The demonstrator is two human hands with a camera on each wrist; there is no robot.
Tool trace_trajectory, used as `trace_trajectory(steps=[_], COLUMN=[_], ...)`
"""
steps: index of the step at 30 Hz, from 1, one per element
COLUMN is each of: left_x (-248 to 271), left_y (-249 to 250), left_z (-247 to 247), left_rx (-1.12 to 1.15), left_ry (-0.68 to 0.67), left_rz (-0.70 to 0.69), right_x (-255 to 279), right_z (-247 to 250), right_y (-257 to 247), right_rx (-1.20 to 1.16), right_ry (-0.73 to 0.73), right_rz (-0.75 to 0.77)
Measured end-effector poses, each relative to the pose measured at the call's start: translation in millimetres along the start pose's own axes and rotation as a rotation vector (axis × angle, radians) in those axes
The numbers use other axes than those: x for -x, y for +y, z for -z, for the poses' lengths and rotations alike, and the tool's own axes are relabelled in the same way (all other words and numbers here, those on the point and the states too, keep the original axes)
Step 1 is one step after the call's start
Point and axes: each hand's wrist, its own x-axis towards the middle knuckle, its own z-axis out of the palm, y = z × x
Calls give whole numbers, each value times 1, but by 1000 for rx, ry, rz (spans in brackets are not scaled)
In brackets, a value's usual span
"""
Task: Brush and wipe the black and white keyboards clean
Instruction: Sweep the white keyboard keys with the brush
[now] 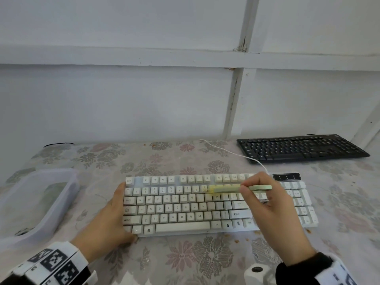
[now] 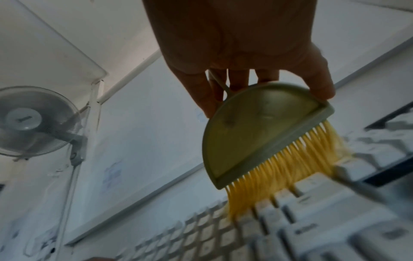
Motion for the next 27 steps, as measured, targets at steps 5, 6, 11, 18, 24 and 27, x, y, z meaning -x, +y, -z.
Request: trace_trajectory(steps=[5,6,11,18,24,27], left_x=[1,1,0,-2,-1,-1], left_y=[-2,-3,-4,-10,-9,-6], left_z=[0,1,0,0,0,-1], left_rx=[4,-5,-22,-35,4,26], left_ry=[-8,-10,-6,-12,-4,-5], left_rz=[-3,-1,3,20,-2,-2], right_x=[3,3,1,-3,-11,-15], right_z=[7,7,21,45,58,71], right_y=[-3,-5,7,7,23,30], right_rx=[-11,-41,-15,-76,-63,-45], right_ry=[30,-1,47,84,69,67], right_rz=[19,10,-26,26,4,-21])
